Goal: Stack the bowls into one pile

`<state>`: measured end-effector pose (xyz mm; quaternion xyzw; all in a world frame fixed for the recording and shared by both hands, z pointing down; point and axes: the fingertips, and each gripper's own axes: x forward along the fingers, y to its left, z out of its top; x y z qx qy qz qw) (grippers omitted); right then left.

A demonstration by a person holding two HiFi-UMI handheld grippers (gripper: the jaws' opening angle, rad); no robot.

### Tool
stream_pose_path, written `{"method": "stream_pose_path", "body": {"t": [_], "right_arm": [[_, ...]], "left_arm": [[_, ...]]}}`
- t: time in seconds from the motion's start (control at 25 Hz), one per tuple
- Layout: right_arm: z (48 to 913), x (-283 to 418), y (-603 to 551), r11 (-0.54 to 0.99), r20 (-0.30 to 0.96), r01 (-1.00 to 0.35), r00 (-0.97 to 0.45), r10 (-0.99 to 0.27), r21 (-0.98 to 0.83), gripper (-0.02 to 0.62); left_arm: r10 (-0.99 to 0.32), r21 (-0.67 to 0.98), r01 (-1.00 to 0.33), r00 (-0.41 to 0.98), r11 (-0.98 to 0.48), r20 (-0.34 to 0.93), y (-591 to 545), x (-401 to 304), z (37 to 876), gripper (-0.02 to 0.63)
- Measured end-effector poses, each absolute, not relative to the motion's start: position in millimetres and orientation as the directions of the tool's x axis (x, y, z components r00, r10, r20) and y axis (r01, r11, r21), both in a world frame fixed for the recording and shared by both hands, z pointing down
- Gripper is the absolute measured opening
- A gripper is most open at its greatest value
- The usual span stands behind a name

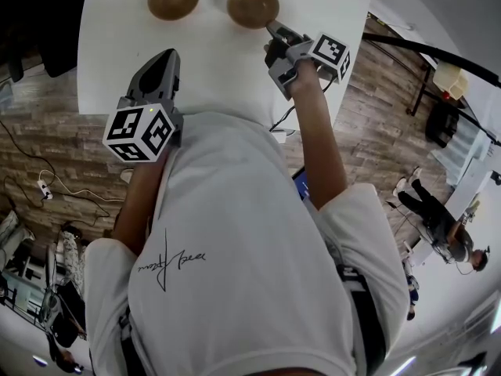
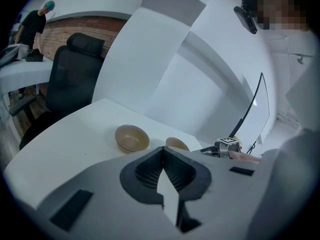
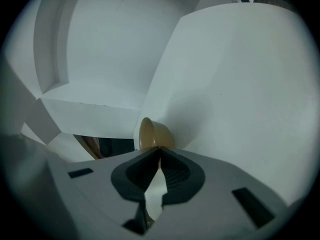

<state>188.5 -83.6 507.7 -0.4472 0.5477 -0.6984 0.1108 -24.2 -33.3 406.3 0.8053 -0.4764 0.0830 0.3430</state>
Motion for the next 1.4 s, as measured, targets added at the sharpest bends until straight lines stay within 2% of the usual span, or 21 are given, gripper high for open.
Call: {"method": "stream_pose_path", "body": {"t": [0.84,1.4], "right_arm": [[477,144,-100,-0.283,0.443,-0.343,-0.631,-0.637,-0.896,0.018],[460,96,-117,-0.202,0.416,-0.371,-0.699,-0.582,-0.906,0.018]], "left_arm": [[-0.735,0.504,-0.814,0.527,-0.291,0.427,-26,-43,405,0.008],[-0.748,0.513,-0.818,0.507,-0.262,0.427,-20,-65,409,0.008]]}}
